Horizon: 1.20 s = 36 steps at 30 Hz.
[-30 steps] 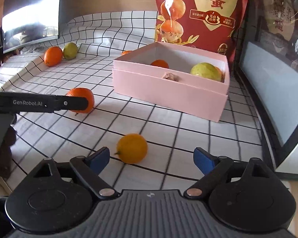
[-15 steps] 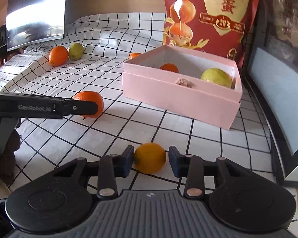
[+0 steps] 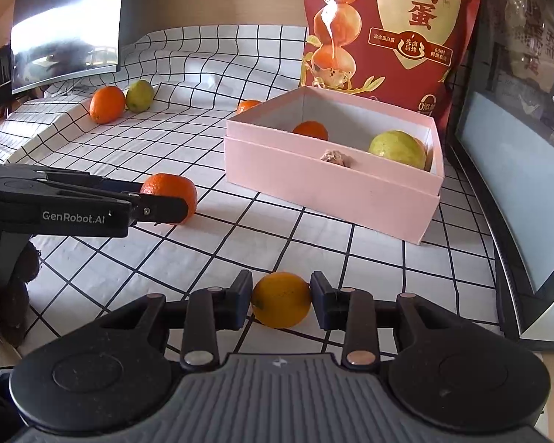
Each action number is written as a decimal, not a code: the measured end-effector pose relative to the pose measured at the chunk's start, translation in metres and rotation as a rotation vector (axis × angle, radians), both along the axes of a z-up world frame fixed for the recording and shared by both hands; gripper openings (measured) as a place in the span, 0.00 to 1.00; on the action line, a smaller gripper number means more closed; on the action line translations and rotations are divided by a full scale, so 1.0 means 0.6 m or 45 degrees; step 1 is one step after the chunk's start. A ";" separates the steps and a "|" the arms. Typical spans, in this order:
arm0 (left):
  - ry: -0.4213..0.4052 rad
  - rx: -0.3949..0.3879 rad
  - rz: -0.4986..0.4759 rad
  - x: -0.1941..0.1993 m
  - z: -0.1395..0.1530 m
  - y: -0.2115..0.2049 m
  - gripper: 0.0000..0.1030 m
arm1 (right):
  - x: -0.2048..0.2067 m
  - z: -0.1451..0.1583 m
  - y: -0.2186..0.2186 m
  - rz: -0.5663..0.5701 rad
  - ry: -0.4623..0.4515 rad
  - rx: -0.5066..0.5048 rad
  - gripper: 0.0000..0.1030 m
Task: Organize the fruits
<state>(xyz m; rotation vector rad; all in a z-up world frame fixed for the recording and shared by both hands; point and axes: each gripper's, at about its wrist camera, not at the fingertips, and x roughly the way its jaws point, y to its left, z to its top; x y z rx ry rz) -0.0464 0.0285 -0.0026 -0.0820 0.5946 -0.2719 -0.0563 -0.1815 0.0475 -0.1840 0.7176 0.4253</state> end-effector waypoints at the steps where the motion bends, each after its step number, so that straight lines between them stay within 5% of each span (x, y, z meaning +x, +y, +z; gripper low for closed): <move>1: 0.002 -0.006 -0.005 0.000 0.000 0.000 0.52 | 0.001 0.000 0.000 0.005 0.006 0.000 0.33; 9: 0.002 -0.079 -0.081 -0.002 0.016 0.001 0.52 | 0.004 -0.005 0.006 0.020 0.020 -0.013 0.33; 19: -0.046 -0.209 -0.163 0.030 0.094 0.007 0.52 | 0.008 0.059 -0.014 -0.010 -0.076 0.026 0.33; 23: -0.108 -0.250 -0.191 0.094 0.154 0.000 0.52 | 0.063 0.127 -0.031 -0.068 -0.103 0.076 0.33; 29: 0.085 -0.372 -0.220 0.224 0.164 -0.027 0.52 | 0.185 0.247 -0.047 -0.209 -0.169 0.111 0.33; 36: 0.158 -0.216 -0.176 0.278 0.113 -0.078 0.52 | 0.293 0.278 -0.029 -0.308 -0.136 0.084 0.33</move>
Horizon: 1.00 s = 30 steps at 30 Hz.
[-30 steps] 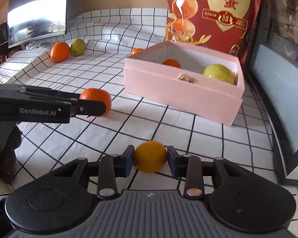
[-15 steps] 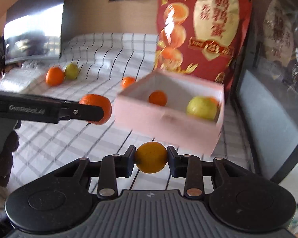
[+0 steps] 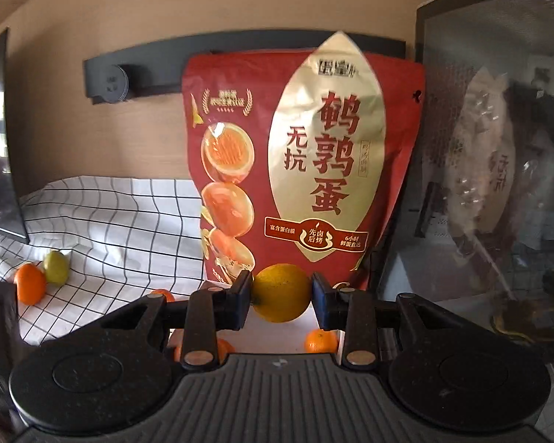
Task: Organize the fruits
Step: 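Carry both mandarins over the pink box and open both grippers, then grasp a mandarin with the right gripper while the left moves toward the large orange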
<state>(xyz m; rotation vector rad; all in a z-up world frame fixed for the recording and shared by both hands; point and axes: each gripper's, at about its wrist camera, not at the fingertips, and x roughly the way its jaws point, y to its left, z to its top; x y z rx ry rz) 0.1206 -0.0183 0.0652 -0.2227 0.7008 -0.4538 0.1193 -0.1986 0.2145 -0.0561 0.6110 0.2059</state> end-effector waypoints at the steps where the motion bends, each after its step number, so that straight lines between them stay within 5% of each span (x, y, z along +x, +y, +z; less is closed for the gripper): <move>1: -0.002 0.002 -0.013 -0.001 -0.008 -0.002 0.52 | 0.006 -0.005 0.002 0.000 0.014 0.002 0.33; 16: -0.160 -0.029 -0.018 -0.060 -0.002 0.056 0.52 | 0.080 -0.125 0.054 -0.025 0.253 0.002 0.33; 19: -0.188 0.002 0.055 -0.073 -0.012 0.101 0.51 | 0.094 -0.140 0.054 -0.039 0.290 0.022 0.35; 23: -0.200 0.036 0.215 -0.081 -0.027 0.185 0.51 | 0.104 -0.153 0.051 -0.080 0.301 0.005 0.52; 30: -0.206 -0.258 0.561 -0.099 -0.081 0.344 0.51 | 0.108 -0.141 0.109 -0.060 0.238 -0.084 0.53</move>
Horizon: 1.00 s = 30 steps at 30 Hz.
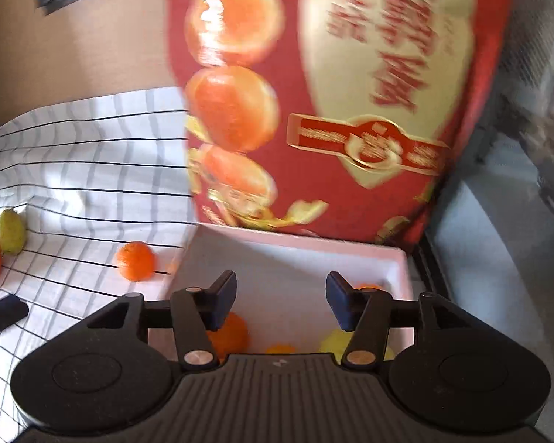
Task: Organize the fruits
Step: 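Grasp a mandarin with the right gripper while the left moves toward the large orange, then grasp the large orange with the left gripper while the right carries its mandarin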
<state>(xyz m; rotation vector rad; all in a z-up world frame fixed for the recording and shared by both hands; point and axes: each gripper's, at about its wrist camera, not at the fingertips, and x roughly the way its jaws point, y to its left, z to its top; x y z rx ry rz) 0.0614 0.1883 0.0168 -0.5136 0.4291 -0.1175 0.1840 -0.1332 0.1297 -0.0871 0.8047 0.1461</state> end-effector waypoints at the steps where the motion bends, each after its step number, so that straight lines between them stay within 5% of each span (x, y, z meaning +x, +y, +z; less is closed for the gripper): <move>1: -0.002 -0.032 0.013 -0.001 -0.007 0.012 0.51 | -0.002 0.003 0.014 0.024 -0.006 0.003 0.53; 7: -0.021 -0.030 0.043 -0.004 0.002 0.023 0.51 | 0.002 0.008 0.115 0.215 0.045 0.129 0.52; 15: -0.019 -0.043 0.038 -0.005 -0.003 0.023 0.51 | 0.062 -0.055 0.255 0.233 0.085 -0.014 0.53; 21: -0.024 -0.009 -0.019 -0.005 0.002 0.003 0.51 | 0.113 -0.111 0.279 0.116 0.159 -0.093 0.52; 23: -0.016 0.032 -0.034 -0.004 0.003 -0.007 0.51 | 0.117 -0.126 0.283 0.094 0.182 -0.130 0.43; 30: 0.020 0.179 -0.136 0.002 -0.003 -0.042 0.51 | 0.072 -0.117 0.291 0.237 0.204 -0.093 0.41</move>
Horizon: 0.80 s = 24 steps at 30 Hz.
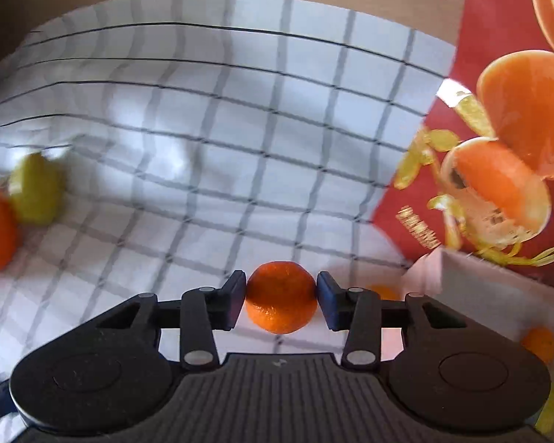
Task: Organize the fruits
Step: 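Grasp the large orange with the left gripper while the right carries its mandarin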
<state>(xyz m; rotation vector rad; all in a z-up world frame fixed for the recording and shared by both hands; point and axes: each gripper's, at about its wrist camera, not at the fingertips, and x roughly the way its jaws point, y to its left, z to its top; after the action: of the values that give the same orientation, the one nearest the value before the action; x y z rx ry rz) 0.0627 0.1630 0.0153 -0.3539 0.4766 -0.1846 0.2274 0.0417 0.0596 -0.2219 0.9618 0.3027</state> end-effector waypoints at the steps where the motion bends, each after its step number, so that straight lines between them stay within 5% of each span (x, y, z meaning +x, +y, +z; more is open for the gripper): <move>1: 0.005 0.008 -0.009 0.001 -0.002 -0.003 0.51 | -0.007 0.004 -0.001 0.049 0.029 0.026 0.41; 4: 0.025 0.025 -0.019 0.004 -0.006 -0.008 0.51 | -0.028 0.016 -0.004 0.196 0.098 0.048 0.51; 11: 0.047 -0.017 -0.032 0.008 -0.010 -0.005 0.51 | -0.023 0.050 -0.042 0.204 -0.045 -0.112 0.52; 24: -0.034 -0.148 0.108 -0.012 0.008 0.038 0.51 | 0.039 -0.021 -0.020 0.057 -0.052 -0.431 0.35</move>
<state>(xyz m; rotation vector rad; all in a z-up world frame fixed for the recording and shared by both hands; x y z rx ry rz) 0.0553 0.1860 0.0201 -0.4843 0.4249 -0.1347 0.2509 0.0297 0.0470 -0.5573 0.9654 0.1742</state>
